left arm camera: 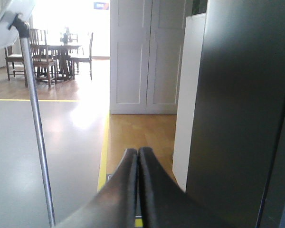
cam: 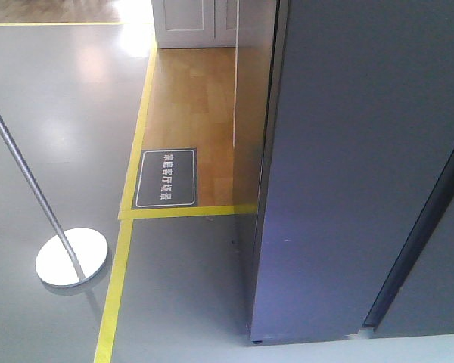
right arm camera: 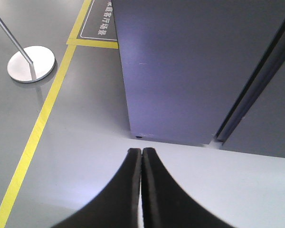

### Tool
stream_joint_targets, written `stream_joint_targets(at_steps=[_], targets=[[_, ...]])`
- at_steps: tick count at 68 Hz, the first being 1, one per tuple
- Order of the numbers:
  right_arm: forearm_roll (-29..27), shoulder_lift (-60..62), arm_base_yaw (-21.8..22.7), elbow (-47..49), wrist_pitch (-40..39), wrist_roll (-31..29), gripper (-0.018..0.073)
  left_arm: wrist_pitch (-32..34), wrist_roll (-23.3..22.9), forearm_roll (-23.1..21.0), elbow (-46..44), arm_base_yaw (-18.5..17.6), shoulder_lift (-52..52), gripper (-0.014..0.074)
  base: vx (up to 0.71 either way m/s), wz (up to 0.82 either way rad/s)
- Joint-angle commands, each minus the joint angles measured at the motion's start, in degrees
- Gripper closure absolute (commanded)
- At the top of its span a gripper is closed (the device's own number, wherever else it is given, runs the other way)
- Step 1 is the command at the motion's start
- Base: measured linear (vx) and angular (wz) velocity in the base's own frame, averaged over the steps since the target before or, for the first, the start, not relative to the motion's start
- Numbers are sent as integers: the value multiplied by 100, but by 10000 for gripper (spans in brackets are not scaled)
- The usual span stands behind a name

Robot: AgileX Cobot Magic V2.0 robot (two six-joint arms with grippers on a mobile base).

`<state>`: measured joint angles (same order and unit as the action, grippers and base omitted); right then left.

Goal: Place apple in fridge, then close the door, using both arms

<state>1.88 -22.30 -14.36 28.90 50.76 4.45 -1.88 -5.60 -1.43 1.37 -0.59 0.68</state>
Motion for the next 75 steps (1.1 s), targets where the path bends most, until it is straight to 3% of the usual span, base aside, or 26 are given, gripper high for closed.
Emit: stream_joint_targets(at_steps=[1, 60, 75], targets=[[38, -33, -2, 146, -324, -37, 563, 448, 1, -24, 76, -47, 104, 603, 0, 0], [32, 43, -2, 139, -306, -37, 563, 438, 1, -24, 72, 67, 91, 603, 0, 0], [16, 508, 507, -227, -643, -37, 563, 438, 1, -24, 72, 67, 91, 603, 0, 0]])
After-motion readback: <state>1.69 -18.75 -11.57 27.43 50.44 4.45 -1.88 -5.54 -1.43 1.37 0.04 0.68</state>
